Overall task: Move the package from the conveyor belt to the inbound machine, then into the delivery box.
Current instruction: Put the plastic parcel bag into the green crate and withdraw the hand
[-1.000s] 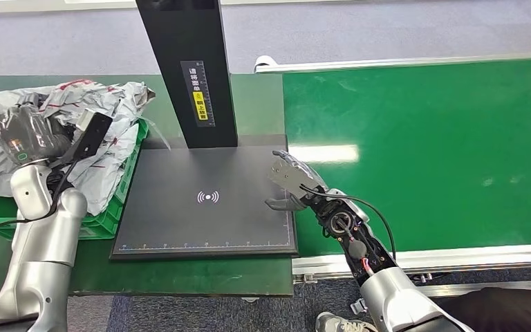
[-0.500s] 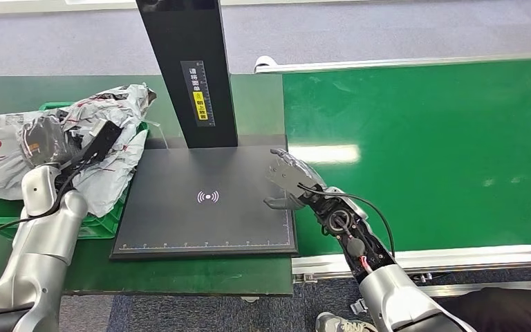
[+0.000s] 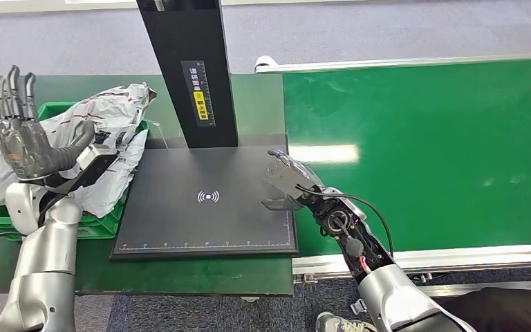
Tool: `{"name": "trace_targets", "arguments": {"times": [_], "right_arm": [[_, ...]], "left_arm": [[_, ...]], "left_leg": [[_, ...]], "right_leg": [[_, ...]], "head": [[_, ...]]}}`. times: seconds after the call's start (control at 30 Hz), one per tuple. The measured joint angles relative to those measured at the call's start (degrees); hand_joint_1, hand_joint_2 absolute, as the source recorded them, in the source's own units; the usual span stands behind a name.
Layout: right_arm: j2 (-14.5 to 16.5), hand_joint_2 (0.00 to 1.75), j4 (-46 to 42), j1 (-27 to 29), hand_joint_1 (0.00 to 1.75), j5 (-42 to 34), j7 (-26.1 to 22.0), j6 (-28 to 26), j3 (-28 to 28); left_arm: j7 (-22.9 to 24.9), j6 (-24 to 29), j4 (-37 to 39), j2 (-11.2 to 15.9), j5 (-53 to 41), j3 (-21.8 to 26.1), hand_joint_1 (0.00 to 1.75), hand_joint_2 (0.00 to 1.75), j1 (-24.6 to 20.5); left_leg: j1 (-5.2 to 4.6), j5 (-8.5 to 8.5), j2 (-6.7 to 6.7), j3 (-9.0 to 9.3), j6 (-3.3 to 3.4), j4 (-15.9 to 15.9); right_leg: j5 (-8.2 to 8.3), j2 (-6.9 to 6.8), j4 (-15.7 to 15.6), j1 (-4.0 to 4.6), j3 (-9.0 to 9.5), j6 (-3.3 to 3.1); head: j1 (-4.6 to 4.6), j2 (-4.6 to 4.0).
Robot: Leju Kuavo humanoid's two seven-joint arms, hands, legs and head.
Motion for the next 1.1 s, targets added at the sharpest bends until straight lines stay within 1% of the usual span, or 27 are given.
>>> {"name": "trace_targets", "arguments": {"times": [0.03, 0.07, 0.17, 0.33, 0.43, 0.53, 0.67, 0.73, 0.77, 0.9, 1.0, 1.1], "right_arm": [[-0.02, 1.75, 0.0, 0.0, 0.0, -0.18, -0.21, -0.02, 0.12], [-0.06, 1.75, 0.01, 0.01, 0.0, -0.32, -0.37, -0.03, 0.2], [-0.16, 1.75, 0.02, 0.01, 0.0, -0.45, -0.51, -0.05, 0.3], [-0.2, 1.75, 0.02, 0.01, 0.0, -0.73, -0.73, -0.13, 0.54], [-0.28, 1.75, 0.02, 0.02, 0.0, -1.51, -1.78, -0.76, 0.72], [-0.36, 1.75, -0.21, 0.13, 0.0, -2.76, -3.21, -1.75, 0.75], [-0.56, 1.75, -1.32, 0.46, 0.0, -3.9, -4.27, -2.37, 0.74], [-0.63, 1.75, -2.0, 0.64, 0.0, -4.13, -4.45, -2.58, 0.73], [-0.68, 1.75, -2.34, 0.73, 0.0, -4.27, -4.48, -2.74, 0.72], [-0.89, 1.75, -3.46, 0.82, 0.0, -4.91, -4.49, -3.13, 0.65], [-0.97, 1.75, -3.9, 0.82, 0.0, -5.05, -4.48, -3.14, 0.62], [-1.07, 1.75, -4.13, 0.83, 0.0, -5.03, -4.48, -3.14, 0.62]], "left_arm": [[-1.87, -0.01, -2.45, -1.05, 1.68, 1.32, 0.0, 0.0, 0.51], [-2.75, -0.01, -4.83, -1.86, 3.1, 2.23, 0.0, 0.0, 1.02], [-3.43, -0.02, -10.19, -3.49, 4.82, 3.81, 0.0, 0.0, 2.11], [-3.56, -0.02, -15.37, -4.9, 5.22, 4.98, 0.0, 0.0, 3.2], [-3.58, -0.02, -19.76, -5.42, 5.68, 5.23, 0.0, 0.0, 4.11], [-3.59, -0.03, -24.26, -5.96, 8.41, 4.77, 0.0, 0.0, 5.32], [-3.61, -0.04, -30.14, -6.83, 14.18, 2.09, 0.0, 1.75, 7.76], [-3.62, -0.04, -32.37, -7.05, 17.55, -0.55, 0.0, 1.75, 9.37], [-3.63, -0.04, -33.12, -7.03, 19.9, -2.59, 0.0, 1.75, 10.28], [-3.63, -0.06, -34.39, -6.04, 29.3, -13.08, 0.0, 1.75, 13.71], [-3.63, -0.05, -34.79, -5.3, 30.66, -18.64, 0.0, 1.75, 15.06], [-3.63, -0.06, -34.96, -4.77, 31.1, -21.56, 0.0, 1.75, 15.8]], "left_leg": [[0.0, 0.0, 0.01, 0.0, 0.0, 0.0], [0.0, -0.01, 0.0, 0.01, 0.0, 0.0], [0.01, 0.0, -0.07, 0.0, -0.01, 0.0], [0.01, 0.0, -0.05, 0.0, -0.01, -0.01], [0.01, 0.0, -0.06, 0.0, -0.01, -0.01], [0.0, -0.01, -0.06, 0.0, -0.01, 0.0], [0.0, -0.02, -0.06, 0.0, 0.0, 0.0], [0.0, -0.02, -0.06, 0.01, 0.0, 0.0], [0.0, -0.02, -0.07, 0.01, 0.0, 0.0], [0.0, -0.02, -0.08, 0.01, 0.0, 0.0], [0.0, -0.02, -0.07, 0.01, 0.0, 0.0], [0.0, -0.02, -0.08, 0.01, 0.0, 0.0]], "right_leg": [[0.0, 0.01, 0.0, 0.0, -0.01, 0.0], [0.0, 0.01, 0.0, 0.0, -0.01, 0.0], [-0.01, -0.04, 0.0, 0.01, -0.01, -0.01], [-0.02, -0.05, 0.02, 0.02, 0.0, -0.02], [-0.02, -0.05, 0.01, 0.01, 0.0, -0.01], [-0.02, -0.05, 0.0, 0.0, -0.01, -0.01], [-0.03, -0.05, -0.01, 0.0, -0.01, 0.0], [-0.03, -0.05, -0.02, 0.0, -0.02, 0.0], [-0.03, -0.06, -0.03, 0.0, -0.01, 0.0], [-0.03, -0.07, -0.02, 0.0, 0.03, 0.0], [-0.02, -0.07, -0.02, 0.0, 0.03, 0.0], [-0.02, -0.07, -0.02, 0.0, 0.02, 0.0]], "head": [[0.01, 0.01], [-0.01, 0.01], [-0.01, 0.0], [-0.01, 0.0], [0.0, 0.01], [0.0, 0.0], [-0.01, 0.01], [-0.02, 0.01], [-0.01, 0.01], [-0.01, 0.01], [-0.01, 0.01], [-0.01, 0.01]]}}
